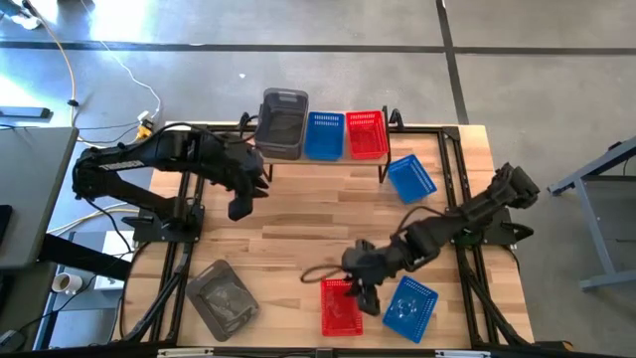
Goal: Stack baskets on shelf by color
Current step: Stack the bottom red bin on top of the red bin on the shelf
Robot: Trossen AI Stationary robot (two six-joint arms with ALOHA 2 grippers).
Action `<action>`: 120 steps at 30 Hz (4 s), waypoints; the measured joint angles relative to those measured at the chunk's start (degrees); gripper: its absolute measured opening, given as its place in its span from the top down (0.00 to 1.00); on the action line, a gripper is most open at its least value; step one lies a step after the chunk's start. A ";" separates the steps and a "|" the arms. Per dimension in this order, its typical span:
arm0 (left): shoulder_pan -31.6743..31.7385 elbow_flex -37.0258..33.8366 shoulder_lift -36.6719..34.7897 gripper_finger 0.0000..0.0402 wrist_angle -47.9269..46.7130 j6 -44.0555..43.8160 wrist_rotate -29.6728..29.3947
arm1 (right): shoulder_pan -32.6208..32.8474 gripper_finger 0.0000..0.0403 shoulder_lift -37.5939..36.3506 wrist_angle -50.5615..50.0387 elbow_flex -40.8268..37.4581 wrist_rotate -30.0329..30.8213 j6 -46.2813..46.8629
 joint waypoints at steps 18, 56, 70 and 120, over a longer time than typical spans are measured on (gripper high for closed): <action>-3.68 0.00 0.00 0.75 -0.17 -12.30 -7.59 | 10.29 0.61 0.17 14.79 -9.23 7.83 -3.19; -5.46 -0.02 0.04 0.75 -0.17 -14.40 -8.22 | 11.12 0.61 21.70 9.62 3.61 1.22 -1.57; -5.44 -0.02 0.09 0.75 -0.17 -14.24 -9.44 | 11.28 0.61 25.43 9.61 3.61 -0.24 -1.16; -5.44 -0.04 0.66 0.75 -0.17 -7.81 -9.65 | 2.49 1.00 2.14 -0.51 3.57 27.71 -0.21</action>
